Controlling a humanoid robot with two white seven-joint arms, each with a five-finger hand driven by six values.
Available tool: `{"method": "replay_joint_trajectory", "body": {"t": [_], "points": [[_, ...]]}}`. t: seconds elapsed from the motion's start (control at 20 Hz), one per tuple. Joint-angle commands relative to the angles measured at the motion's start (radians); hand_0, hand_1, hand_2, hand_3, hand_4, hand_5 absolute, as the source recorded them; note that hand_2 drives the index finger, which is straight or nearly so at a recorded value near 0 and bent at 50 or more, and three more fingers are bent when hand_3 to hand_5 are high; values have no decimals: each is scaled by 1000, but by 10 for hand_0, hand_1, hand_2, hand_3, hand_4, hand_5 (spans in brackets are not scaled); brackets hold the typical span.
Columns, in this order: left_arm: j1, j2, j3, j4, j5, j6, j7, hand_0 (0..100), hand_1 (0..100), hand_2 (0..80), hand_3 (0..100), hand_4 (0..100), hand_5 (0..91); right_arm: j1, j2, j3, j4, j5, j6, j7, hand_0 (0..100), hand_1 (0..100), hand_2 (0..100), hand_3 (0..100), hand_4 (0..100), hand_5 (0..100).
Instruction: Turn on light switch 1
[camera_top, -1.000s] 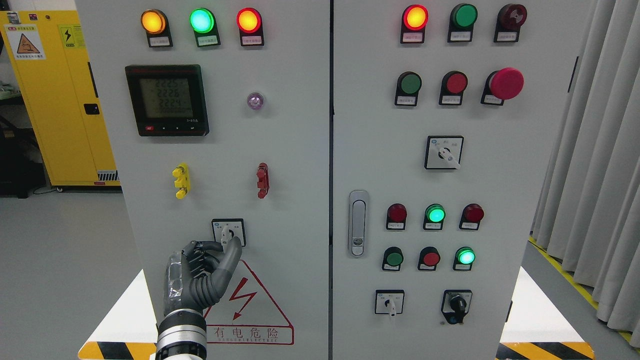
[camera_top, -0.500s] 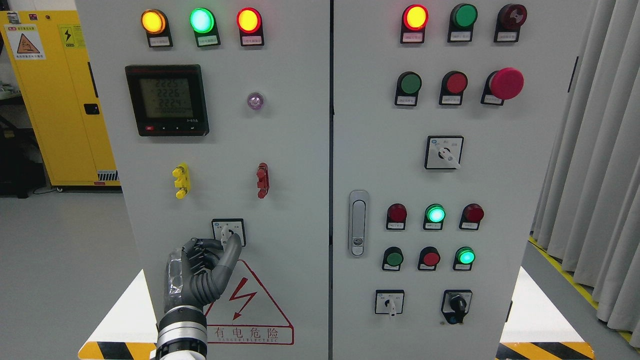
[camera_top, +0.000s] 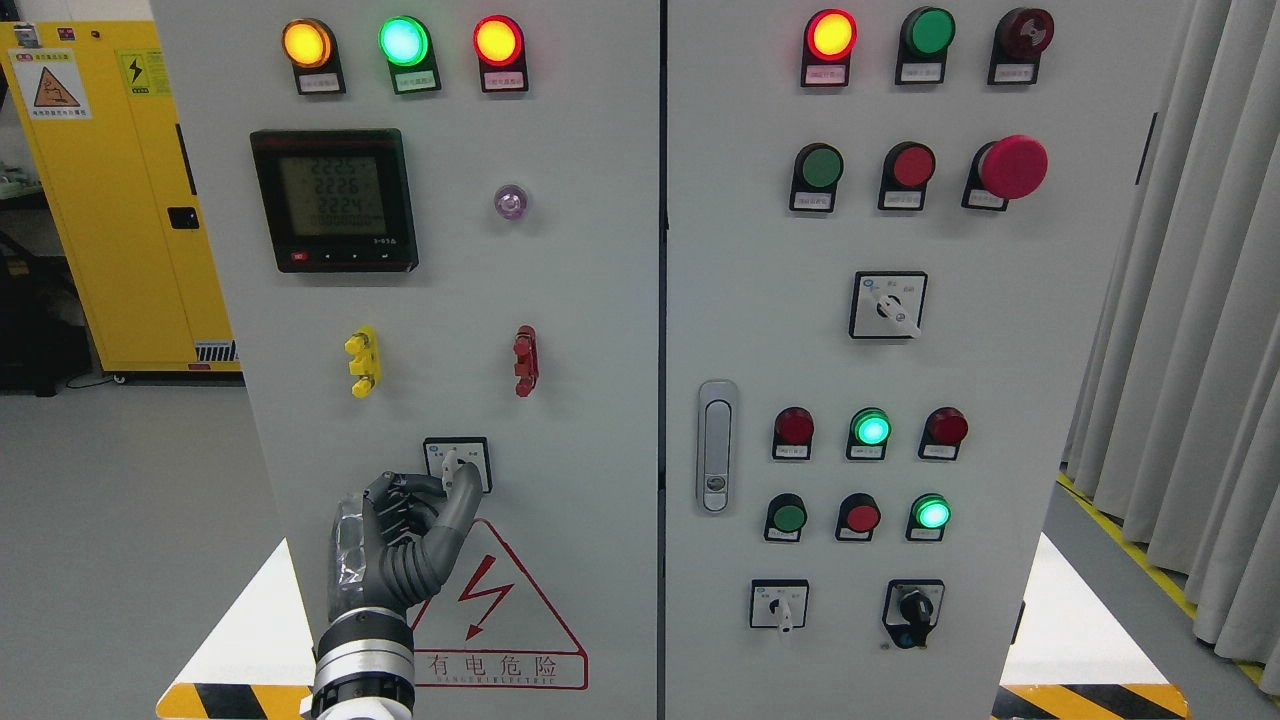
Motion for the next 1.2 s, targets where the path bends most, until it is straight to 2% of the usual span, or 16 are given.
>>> {"method": "replay_joint_trajectory", "body": {"t": [0.0,1.15], "points": [[-1,-1,0,0,1,0,-1,272,614,569,916,887,880,0,0,0,0,0,0,-1,0,500,40,0,0,0],[-3,-2,0,1,1,-1,-1,410,584,567,914,888,878,0,0,0,0,0,0,1,0,500,40,0,0,0]]}}
